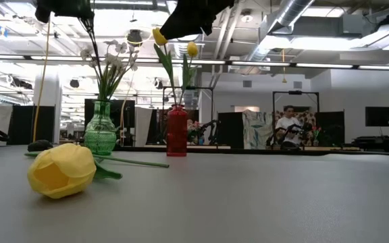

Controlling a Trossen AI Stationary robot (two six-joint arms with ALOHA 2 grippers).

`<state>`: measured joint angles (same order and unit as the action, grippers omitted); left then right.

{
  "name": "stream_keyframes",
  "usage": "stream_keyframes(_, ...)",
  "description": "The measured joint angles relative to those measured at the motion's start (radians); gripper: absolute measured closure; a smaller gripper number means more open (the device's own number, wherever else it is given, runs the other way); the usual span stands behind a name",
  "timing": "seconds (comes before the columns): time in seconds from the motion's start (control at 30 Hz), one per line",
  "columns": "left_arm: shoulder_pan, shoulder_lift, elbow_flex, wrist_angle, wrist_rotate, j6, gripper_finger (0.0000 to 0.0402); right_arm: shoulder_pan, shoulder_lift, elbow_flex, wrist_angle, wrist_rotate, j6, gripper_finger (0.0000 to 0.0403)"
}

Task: Sort flowers into vase by color
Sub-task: Put the top white flowers into the green vase

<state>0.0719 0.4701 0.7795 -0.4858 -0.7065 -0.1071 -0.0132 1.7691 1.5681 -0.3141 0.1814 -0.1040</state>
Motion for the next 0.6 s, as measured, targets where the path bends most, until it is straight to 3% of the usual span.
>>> stream_keyframes(0.6, 0.008, 0.105, -0.001, -0.040, -0.042, -0.045, 0.0401, 0.000, 0.000, 0.000, 0.000, 0.000, 0.000, 0.0237)
